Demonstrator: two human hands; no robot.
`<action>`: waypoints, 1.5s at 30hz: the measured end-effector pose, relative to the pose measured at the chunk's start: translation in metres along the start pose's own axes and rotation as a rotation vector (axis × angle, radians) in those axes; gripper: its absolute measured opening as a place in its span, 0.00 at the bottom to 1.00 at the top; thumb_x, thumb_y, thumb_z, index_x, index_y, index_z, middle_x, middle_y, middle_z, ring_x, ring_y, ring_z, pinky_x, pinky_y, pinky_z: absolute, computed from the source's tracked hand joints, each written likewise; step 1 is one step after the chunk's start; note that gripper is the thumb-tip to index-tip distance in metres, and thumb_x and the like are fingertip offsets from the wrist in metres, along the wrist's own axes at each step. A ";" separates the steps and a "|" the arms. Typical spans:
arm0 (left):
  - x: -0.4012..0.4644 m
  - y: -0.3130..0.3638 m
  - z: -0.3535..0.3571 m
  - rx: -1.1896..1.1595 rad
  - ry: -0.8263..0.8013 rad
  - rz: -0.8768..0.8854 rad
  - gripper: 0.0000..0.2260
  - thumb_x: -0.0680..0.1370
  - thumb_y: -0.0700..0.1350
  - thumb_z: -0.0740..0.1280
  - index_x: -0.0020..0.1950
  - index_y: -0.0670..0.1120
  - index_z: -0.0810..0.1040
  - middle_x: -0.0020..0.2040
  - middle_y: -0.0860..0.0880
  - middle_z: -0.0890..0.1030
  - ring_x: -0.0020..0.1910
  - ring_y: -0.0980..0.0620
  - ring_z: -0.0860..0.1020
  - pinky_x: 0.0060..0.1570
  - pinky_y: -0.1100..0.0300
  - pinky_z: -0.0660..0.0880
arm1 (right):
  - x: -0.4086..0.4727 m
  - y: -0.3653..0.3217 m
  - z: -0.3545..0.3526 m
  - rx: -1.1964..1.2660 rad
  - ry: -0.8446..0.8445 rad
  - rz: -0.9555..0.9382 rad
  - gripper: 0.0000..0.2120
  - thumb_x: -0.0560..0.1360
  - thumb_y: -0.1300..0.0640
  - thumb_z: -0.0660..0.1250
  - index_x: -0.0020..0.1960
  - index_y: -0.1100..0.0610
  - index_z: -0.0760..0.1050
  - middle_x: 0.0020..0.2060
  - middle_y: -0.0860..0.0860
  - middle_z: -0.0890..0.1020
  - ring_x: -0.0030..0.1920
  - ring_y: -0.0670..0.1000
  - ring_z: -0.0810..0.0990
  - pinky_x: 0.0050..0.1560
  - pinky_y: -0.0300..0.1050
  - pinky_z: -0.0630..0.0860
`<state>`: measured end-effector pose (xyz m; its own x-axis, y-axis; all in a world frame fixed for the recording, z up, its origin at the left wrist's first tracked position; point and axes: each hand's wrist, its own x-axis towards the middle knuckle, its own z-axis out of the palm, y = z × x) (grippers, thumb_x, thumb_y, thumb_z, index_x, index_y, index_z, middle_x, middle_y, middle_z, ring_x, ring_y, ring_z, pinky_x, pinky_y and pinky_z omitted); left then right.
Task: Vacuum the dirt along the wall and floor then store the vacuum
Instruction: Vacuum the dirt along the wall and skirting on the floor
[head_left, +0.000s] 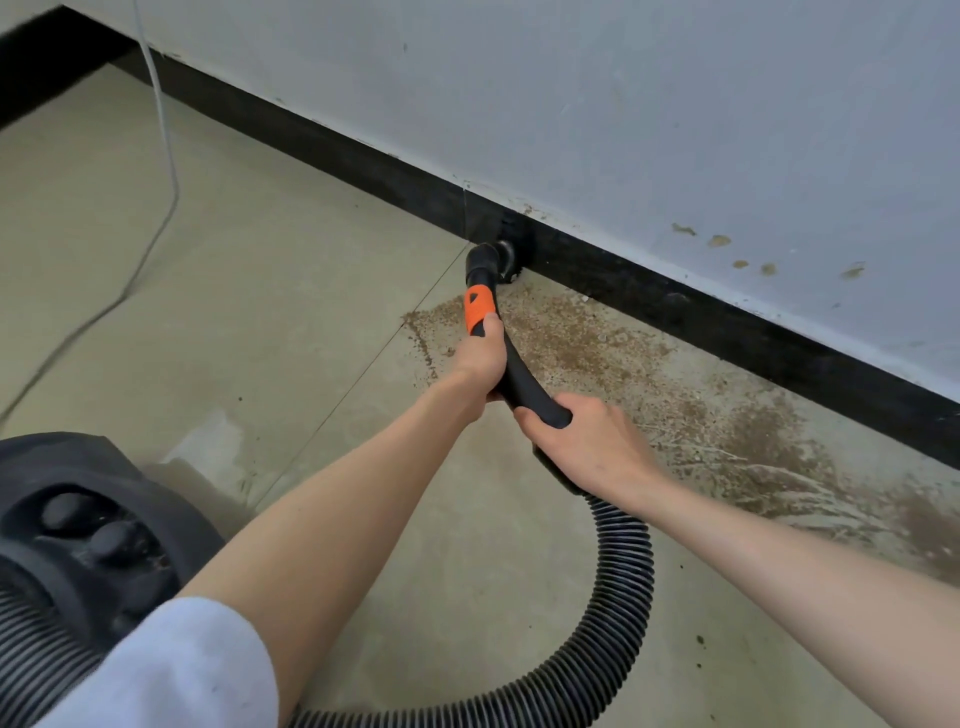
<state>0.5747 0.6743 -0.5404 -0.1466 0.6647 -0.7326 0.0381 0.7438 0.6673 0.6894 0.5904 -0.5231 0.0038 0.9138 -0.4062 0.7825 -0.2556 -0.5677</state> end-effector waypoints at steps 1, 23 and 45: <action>-0.001 0.000 -0.001 -0.001 -0.003 0.001 0.23 0.81 0.58 0.51 0.65 0.40 0.67 0.53 0.42 0.75 0.54 0.43 0.76 0.52 0.50 0.77 | 0.000 0.000 0.000 0.014 -0.010 -0.006 0.21 0.74 0.34 0.60 0.38 0.51 0.72 0.33 0.49 0.80 0.35 0.53 0.80 0.33 0.44 0.69; -0.034 -0.085 -0.150 -0.196 0.692 -0.153 0.28 0.80 0.58 0.50 0.69 0.37 0.65 0.67 0.39 0.71 0.62 0.38 0.73 0.61 0.46 0.72 | -0.001 -0.076 0.084 0.167 -0.624 -0.327 0.18 0.76 0.45 0.67 0.32 0.52 0.71 0.29 0.46 0.76 0.32 0.45 0.73 0.36 0.38 0.69; -0.045 -0.059 -0.041 -0.202 0.205 -0.022 0.28 0.80 0.60 0.51 0.71 0.41 0.62 0.65 0.42 0.72 0.62 0.42 0.73 0.62 0.47 0.72 | -0.025 0.004 0.017 0.087 -0.241 -0.179 0.20 0.70 0.35 0.64 0.33 0.51 0.73 0.27 0.45 0.79 0.31 0.47 0.79 0.35 0.45 0.73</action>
<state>0.5390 0.5970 -0.5413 -0.3432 0.6048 -0.7186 -0.1624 0.7153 0.6796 0.6817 0.5609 -0.5268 -0.2849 0.8483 -0.4463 0.7010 -0.1331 -0.7006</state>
